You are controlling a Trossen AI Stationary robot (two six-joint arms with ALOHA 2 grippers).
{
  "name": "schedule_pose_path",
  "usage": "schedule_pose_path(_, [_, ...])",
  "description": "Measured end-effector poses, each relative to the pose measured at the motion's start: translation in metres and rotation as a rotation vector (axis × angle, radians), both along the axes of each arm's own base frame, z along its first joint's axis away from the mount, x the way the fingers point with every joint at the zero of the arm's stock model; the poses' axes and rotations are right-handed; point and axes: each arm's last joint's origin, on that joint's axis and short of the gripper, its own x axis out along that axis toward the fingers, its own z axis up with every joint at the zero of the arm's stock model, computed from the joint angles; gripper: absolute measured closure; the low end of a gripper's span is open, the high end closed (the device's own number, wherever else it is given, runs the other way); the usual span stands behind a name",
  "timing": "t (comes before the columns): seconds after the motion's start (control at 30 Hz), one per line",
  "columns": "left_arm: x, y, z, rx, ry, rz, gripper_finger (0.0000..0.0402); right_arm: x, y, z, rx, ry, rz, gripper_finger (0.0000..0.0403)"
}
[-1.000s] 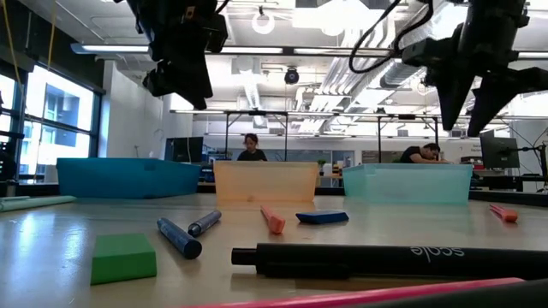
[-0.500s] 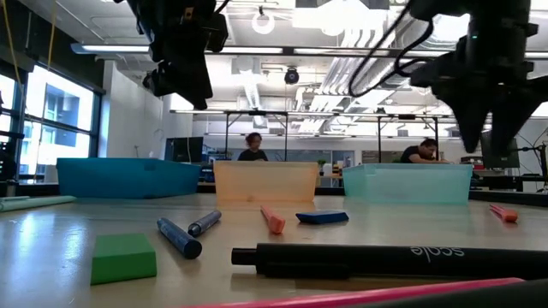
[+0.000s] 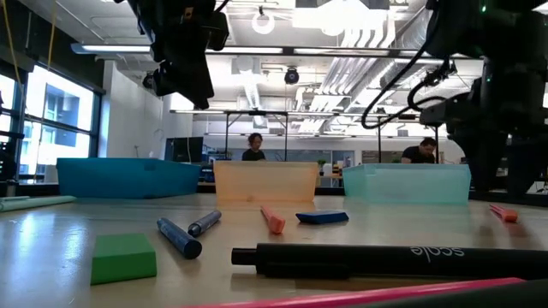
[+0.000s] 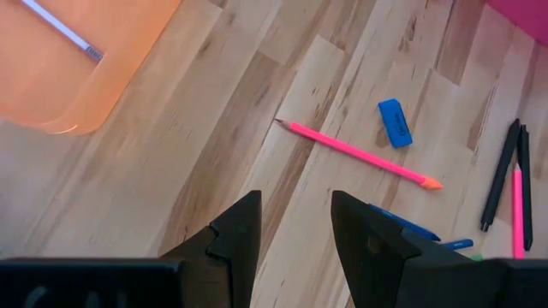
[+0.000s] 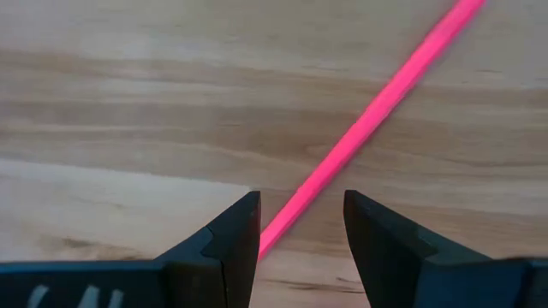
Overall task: Sort crayons/erasers/pens/pencils in bins
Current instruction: Put the top right pink pencil into the pink bin
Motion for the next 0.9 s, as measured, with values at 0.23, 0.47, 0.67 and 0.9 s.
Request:
schedule_pose_path(0.23, [0.000,0.000,0.000,0.000,0.000,0.001,0.0271,-0.003,-0.002,-0.010,0.030,-0.020,-0.048,0.0242])
schedule_pose_path(0.47, [0.000,0.000,0.000,0.000,0.000,0.001,0.0271,-0.009,-0.004,-0.018,0.033,-0.008,-0.118,0.0249])
schedule_pose_path(0.67, [0.000,0.000,0.000,0.000,-0.001,0.001,0.0271,-0.009,-0.006,-0.018,0.039,0.002,-0.137,0.0289])
schedule_pose_path(0.9, [0.000,0.000,0.000,0.000,-0.003,0.001,0.0271,-0.010,-0.008,-0.019,0.041,0.016,-0.153,0.0330])
